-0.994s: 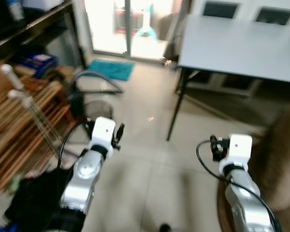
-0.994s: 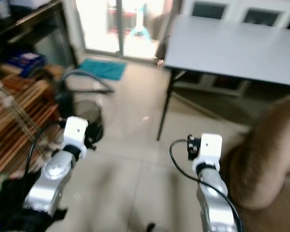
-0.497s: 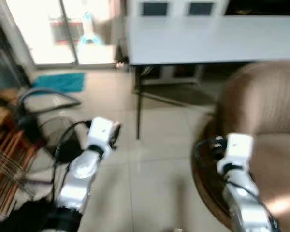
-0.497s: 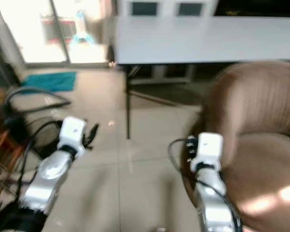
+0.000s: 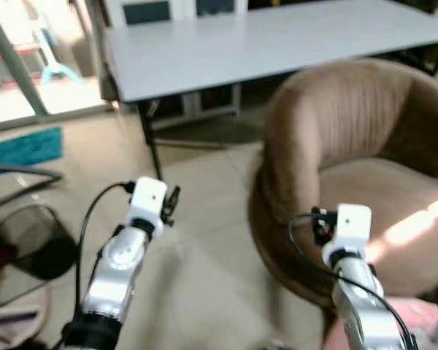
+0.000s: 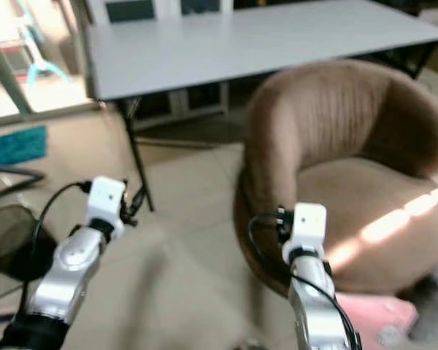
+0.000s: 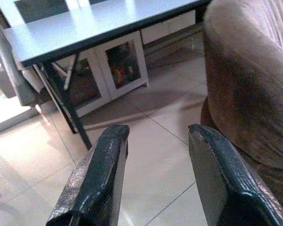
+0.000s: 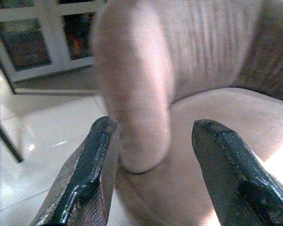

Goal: Move the pillow to the sofa from floor

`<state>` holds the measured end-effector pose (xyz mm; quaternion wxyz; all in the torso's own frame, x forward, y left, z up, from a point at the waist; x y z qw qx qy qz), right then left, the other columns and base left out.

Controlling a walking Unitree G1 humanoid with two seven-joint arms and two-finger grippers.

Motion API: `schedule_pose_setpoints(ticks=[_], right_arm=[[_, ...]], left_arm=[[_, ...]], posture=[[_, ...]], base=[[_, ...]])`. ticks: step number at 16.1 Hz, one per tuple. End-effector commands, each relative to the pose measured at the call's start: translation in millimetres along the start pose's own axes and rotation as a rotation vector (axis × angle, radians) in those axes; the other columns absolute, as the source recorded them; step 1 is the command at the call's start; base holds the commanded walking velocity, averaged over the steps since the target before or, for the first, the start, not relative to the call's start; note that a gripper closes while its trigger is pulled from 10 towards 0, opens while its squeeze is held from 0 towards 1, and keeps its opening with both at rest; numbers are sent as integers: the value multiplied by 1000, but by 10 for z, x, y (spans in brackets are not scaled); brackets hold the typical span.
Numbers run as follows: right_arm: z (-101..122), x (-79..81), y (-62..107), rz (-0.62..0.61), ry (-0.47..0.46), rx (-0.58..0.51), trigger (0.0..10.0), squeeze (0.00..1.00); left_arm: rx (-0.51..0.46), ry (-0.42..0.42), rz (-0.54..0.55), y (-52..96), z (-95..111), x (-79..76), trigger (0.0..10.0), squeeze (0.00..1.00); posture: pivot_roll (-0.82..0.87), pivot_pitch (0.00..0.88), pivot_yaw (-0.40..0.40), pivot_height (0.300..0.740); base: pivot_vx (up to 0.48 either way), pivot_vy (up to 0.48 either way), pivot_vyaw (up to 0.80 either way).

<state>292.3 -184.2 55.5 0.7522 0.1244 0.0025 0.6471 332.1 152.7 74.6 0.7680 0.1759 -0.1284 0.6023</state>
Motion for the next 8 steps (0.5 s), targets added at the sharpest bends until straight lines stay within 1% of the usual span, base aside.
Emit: schedule_pose_setpoints(ticks=[1,5,8], right_arm=[[30,-96,18,-26,14,-4,10000,0],[25,-97,25,-18,23,1,10000,0],[-8,-71,20,7,37,26,10000,0]], left_arm=[[-19,4,-21,-3,46,-59,10000,0],[-18,9,-19,13,41,-77,10000,0],[-16,11,-17,16,37,-81,10000,0]], posture=[[-50,0,44,740],[-50,0,37,740],[-50,0,36,740]], base=[[0,-480,-800],[0,-480,-800],[0,-480,-800]])
Point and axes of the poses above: a point about 5 cm out from each wrist's last joint towards the gripper, its own y axis pointing back from the gripper into the wrist, its own z axis along the axis of the wrist's last joint, x = y × z, the point moved 4 cm from there along -y, pointing out of the wrist towards the gripper, and after that the axes turned 13 degrees about -y, right-handed, at the moved point
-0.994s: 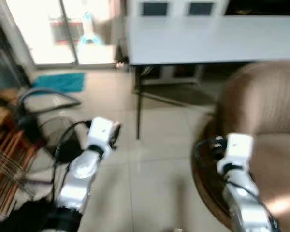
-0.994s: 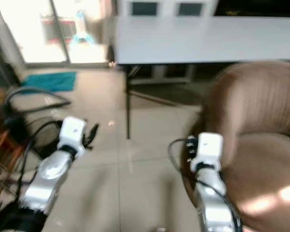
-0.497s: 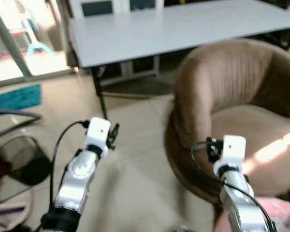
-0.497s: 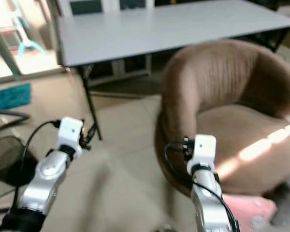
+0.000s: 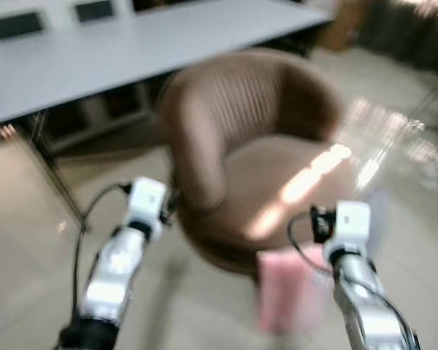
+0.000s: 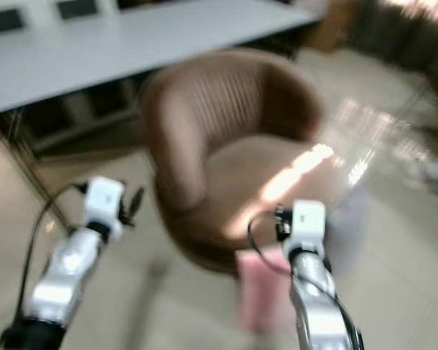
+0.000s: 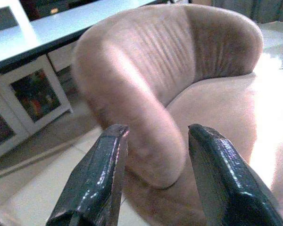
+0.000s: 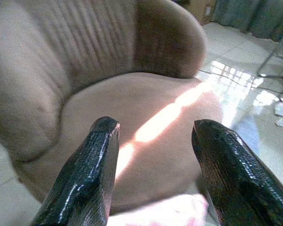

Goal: Move the pillow to the sofa from floor

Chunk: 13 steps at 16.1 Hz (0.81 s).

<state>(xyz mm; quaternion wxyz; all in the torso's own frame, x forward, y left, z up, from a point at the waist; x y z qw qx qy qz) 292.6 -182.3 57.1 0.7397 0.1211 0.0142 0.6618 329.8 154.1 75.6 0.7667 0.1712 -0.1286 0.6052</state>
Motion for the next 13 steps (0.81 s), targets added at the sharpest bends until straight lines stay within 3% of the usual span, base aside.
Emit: schedule_pose_setpoints(ticks=[1,3,6,12,13], right_arm=[[-49,-92,17,-19,15,31,10000,0],[-86,-85,14,8,44,61,10000,0],[-120,-78,10,28,80,82,10000,0],[-135,-24,-16,64,53,96,10000,0],[-147,-20,-9,65,49,100,10000,0]], left_arm=[[-10,6,-23,-11,32,-97,10000,0],[-10,5,-23,-13,33,-103,10000,0],[-8,48,4,-31,37,-79,10000,0],[-19,32,9,-51,58,-52,10000,0],[-19,31,7,-52,57,-54,10000,0]], posture=[[-51,0,35,740],[-54,0,35,740],[-55,0,31,740],[-48,0,23,740],[-48,0,23,740]], base=[[0,-480,-800],[0,-480,-400],[0,0,0],[0,0,0],[334,0,-800]])
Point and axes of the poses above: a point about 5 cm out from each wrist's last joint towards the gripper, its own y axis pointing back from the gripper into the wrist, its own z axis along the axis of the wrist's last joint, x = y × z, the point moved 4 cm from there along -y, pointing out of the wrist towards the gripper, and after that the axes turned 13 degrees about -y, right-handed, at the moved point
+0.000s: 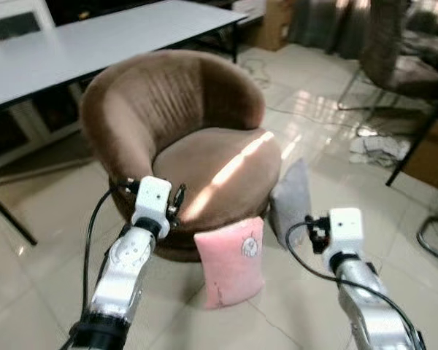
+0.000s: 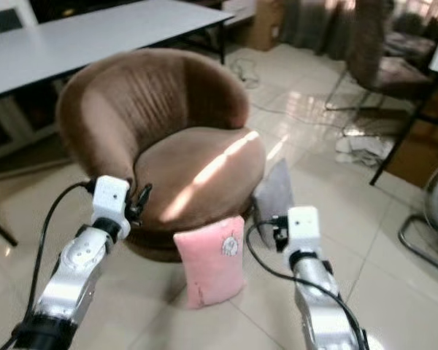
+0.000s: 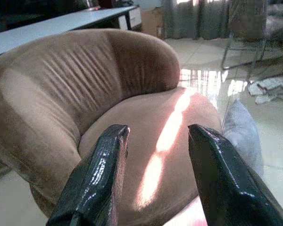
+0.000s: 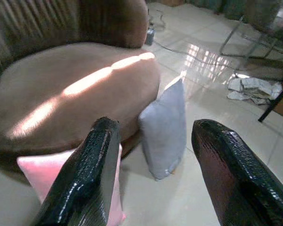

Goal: Move the pillow to the sofa from floor

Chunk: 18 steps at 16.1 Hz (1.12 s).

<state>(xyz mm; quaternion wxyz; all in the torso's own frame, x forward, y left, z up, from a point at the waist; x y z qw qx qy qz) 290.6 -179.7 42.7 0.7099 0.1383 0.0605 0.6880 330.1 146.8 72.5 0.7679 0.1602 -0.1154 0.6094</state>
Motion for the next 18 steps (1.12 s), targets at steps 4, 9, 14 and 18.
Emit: schedule_pose_setpoints(ticks=[4,9,14,18], right_arm=[[-13,-23,12,-8,-13,6,10000,0],[-20,-8,25,-12,-23,2,10000,0],[-17,6,22,-13,-33,-1,10000,0],[-57,37,34,0,-14,12,10000,0]], left_arm=[[-19,-11,-11,-55,69,5,10000,0],[-22,-16,-22,-61,75,-4,10000,0],[-28,-17,-30,-71,88,8,10000,0],[-67,-47,-81,3,108,-30,10000,0]], posture=[[-53,0,34,740],[-53,0,42,740],[-49,0,47,740],[-43,0,43,740]], base=[[324,226,-800],[305,322,-800],[56,312,-800],[0,0,-200]])
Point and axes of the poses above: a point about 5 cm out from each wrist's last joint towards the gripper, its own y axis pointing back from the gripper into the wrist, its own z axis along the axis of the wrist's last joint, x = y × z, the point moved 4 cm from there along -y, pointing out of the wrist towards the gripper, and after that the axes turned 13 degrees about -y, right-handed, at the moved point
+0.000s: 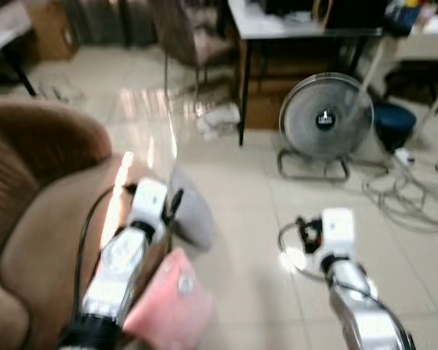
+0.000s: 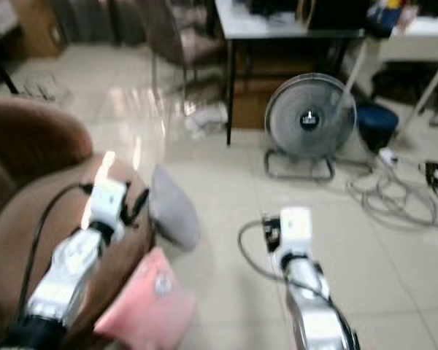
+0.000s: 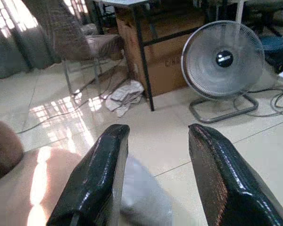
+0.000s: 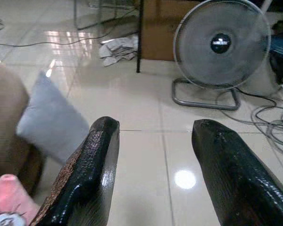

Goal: Move the pillow to the sofa from floor

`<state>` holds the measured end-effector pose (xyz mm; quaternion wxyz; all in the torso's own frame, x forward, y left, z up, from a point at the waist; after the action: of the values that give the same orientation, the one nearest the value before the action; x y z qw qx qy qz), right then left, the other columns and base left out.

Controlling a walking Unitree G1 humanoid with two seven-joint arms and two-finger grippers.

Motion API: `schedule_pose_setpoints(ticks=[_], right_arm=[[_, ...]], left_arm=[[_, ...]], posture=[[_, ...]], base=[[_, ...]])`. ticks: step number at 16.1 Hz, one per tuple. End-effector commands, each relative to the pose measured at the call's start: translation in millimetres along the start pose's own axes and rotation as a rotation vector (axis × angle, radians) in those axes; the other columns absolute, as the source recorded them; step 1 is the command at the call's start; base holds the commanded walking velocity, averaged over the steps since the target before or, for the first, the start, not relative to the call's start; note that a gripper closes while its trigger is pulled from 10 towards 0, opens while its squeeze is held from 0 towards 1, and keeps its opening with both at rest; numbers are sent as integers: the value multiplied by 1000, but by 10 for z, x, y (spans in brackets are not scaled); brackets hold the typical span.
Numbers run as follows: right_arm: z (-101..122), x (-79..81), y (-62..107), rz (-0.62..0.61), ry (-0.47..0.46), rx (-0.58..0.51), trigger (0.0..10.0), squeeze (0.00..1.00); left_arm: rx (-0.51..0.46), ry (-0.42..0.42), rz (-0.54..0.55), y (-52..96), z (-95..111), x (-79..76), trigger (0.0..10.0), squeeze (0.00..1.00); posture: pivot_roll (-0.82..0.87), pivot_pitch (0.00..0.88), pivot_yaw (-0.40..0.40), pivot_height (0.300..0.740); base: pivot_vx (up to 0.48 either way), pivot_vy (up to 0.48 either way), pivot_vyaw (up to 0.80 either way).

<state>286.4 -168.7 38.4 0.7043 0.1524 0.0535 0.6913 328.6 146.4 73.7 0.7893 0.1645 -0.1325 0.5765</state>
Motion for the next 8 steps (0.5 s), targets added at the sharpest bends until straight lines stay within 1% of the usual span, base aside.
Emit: schedule_pose_setpoints(ticks=[1,2,3,4,5,8], right_arm=[[11,-66,4,-15,14,0,10000,0],[14,-68,0,-15,13,0,10000,0],[18,-69,-3,-14,13,-1,10000,0],[18,-67,-1,-14,14,-2,10000,0],[17,-67,1,-15,14,-2,10000,0],[15,-69,3,-17,14,-2,10000,0]], left_arm=[[-39,-11,-6,-17,96,-19,10000,0],[-41,-8,-3,-18,100,-16,10000,0],[-44,-3,-3,-16,106,-18,10000,0],[-43,3,-2,-12,103,-15,10000,0],[-44,42,2,-10,100,-12,10000,0],[-50,45,1,-14,109,-7,10000,0]], posture=[[-43,0,43,740],[-43,0,43,740],[-42,0,42,740],[-43,0,43,740],[-43,0,44,740],[-44,0,45,740]], base=[[0,0,0],[0,0,0],[0,-240,0],[0,0,0],[0,0,0],[0,0,0]])
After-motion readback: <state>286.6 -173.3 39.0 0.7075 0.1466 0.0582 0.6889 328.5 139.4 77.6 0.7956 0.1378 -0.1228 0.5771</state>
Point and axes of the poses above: a point about 5 cm out from each wrist's last joint towards the gripper, its own y axis pointing back from the gripper into the wrist, its own z axis along the axis of the wrist's last joint, x = y × z, the point moved 4 cm from there along -y, pointing out of the wrist towards the gripper, and after that the axes turned 13 degrees about -y, right-handed, at the moved point
